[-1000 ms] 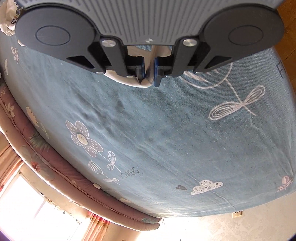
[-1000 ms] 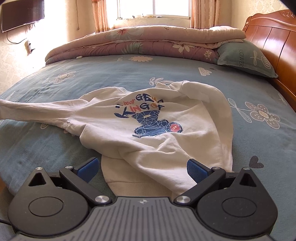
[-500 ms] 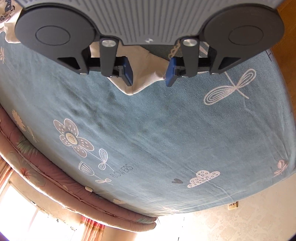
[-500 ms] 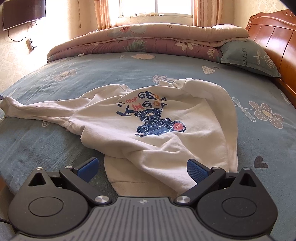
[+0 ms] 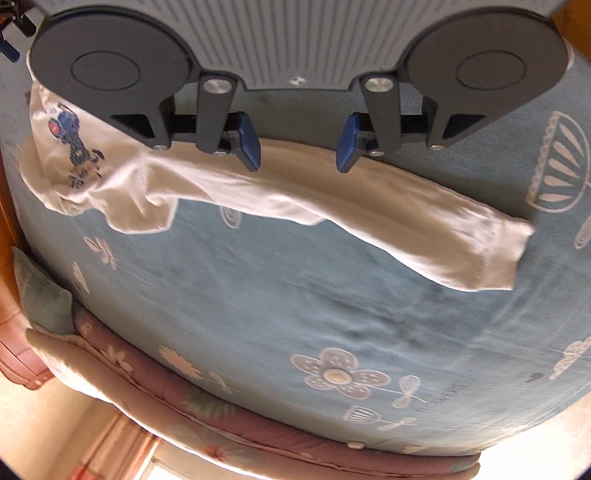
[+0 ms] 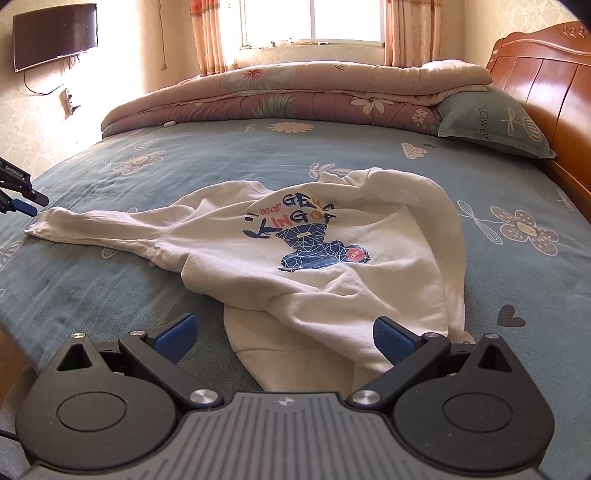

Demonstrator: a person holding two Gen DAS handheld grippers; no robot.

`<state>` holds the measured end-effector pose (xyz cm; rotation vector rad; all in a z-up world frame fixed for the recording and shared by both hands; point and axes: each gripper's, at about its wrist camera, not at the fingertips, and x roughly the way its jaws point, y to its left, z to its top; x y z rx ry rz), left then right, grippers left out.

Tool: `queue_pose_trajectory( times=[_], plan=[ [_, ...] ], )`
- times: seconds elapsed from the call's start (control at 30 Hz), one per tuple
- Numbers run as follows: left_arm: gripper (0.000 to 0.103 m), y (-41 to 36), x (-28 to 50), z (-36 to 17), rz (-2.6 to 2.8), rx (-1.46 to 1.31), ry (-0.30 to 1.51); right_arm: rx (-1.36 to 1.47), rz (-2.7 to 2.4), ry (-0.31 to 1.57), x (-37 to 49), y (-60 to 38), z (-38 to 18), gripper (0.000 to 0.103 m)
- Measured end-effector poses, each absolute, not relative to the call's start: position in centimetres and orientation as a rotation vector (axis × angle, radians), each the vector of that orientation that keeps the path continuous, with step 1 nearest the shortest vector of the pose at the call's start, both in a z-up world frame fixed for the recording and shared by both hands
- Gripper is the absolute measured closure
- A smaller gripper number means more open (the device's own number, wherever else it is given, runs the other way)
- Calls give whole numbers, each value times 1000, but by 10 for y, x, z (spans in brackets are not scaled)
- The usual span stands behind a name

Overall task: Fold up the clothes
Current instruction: 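Lay the sleeve flat on the bed and open the left gripper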

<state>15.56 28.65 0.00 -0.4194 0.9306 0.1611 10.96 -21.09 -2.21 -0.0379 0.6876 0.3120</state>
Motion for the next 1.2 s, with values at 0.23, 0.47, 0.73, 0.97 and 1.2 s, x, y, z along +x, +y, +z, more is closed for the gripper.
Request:
queue_pose_trajectory(
  times=[0.23, 0.47, 0.73, 0.97, 1.2],
  plan=[
    [54, 193, 146, -9, -77, -375, 976, -17, 302, 642, 78, -226, -10, 0],
    [49, 137, 124, 0, -208, -399, 929, 22, 301, 585, 40, -244, 7, 0],
    [46, 78, 130, -5, -326, -430, 906, 7, 267, 533, 3, -256, 20, 0],
    [46, 62, 134, -32, -387, -509, 928, -8, 263, 549, 2, -248, 24, 0],
    [44, 61, 149, -68, -402, -578, 958, -8, 281, 596, 22, -236, 14, 0]
  ],
)
